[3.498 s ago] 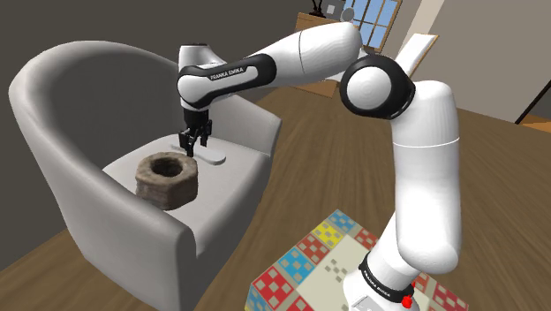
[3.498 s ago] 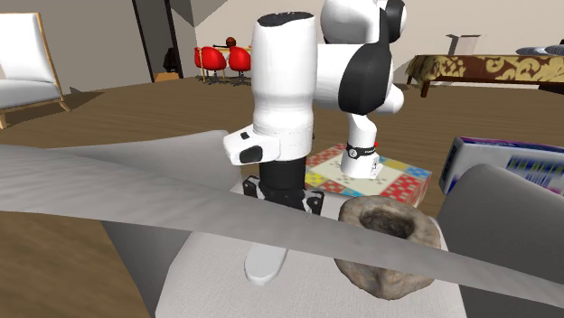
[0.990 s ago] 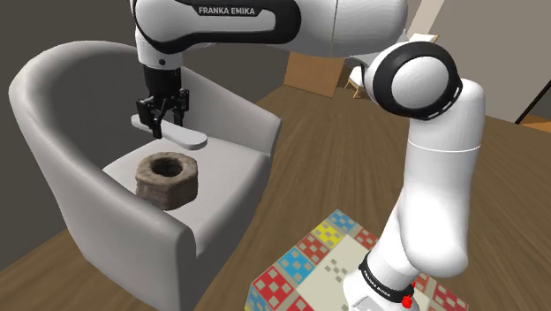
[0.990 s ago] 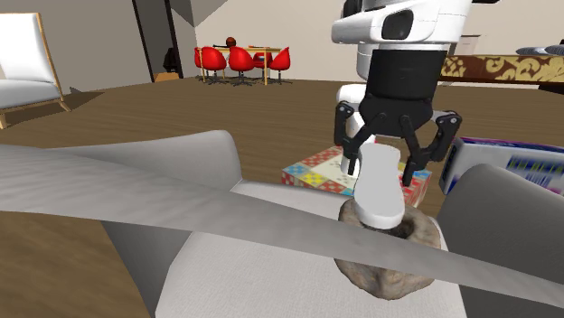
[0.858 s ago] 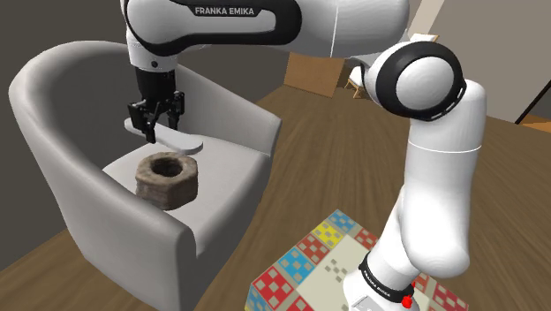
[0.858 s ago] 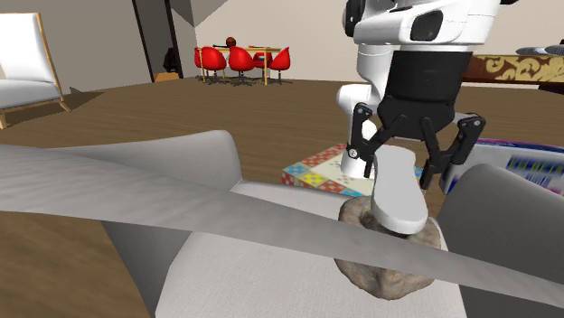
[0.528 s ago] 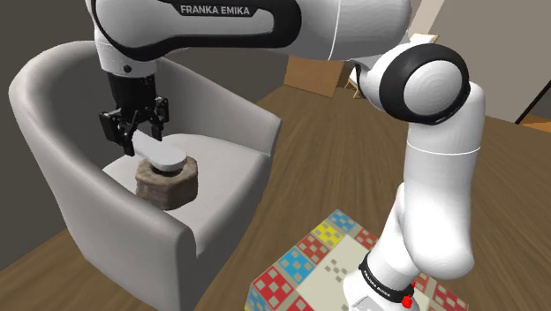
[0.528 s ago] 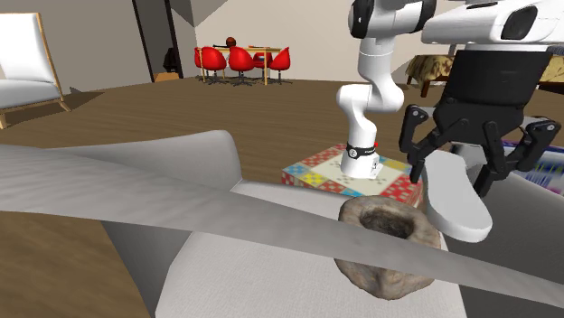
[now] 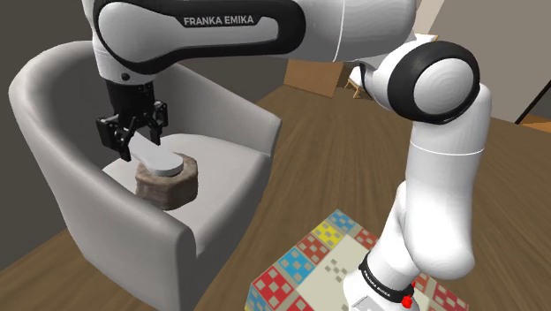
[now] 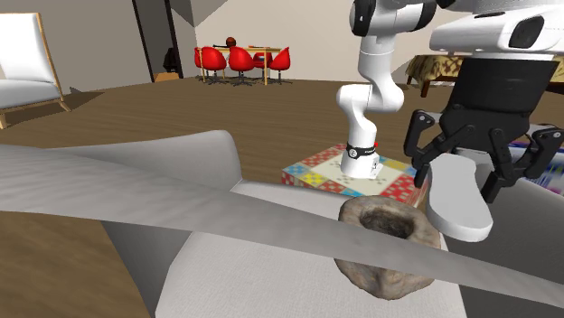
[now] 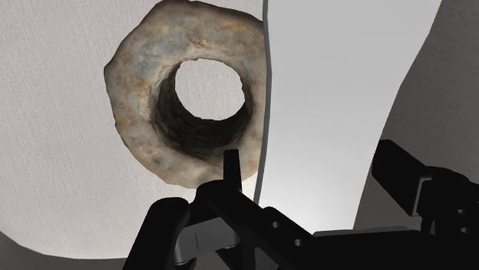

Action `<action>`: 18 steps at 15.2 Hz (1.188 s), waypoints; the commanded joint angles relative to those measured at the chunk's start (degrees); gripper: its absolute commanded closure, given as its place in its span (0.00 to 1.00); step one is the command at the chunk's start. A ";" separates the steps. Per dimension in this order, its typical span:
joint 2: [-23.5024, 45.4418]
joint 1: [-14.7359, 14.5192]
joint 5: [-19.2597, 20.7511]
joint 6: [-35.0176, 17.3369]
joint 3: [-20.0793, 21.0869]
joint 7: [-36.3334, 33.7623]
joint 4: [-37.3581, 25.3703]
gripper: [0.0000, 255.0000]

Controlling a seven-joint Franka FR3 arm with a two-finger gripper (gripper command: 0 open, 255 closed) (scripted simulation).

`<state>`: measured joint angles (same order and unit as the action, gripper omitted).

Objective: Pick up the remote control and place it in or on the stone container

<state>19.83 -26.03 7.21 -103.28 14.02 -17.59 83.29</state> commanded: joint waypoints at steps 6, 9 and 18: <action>2.46 -0.59 -0.53 -5.79 0.31 -0.13 5.14 1.00; 2.49 -0.74 -0.59 -6.00 0.11 -0.10 5.31 1.00; 3.28 -0.61 -0.60 -6.88 -0.48 0.49 5.34 0.00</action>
<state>17.70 -25.84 7.84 -109.65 12.87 -17.04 88.95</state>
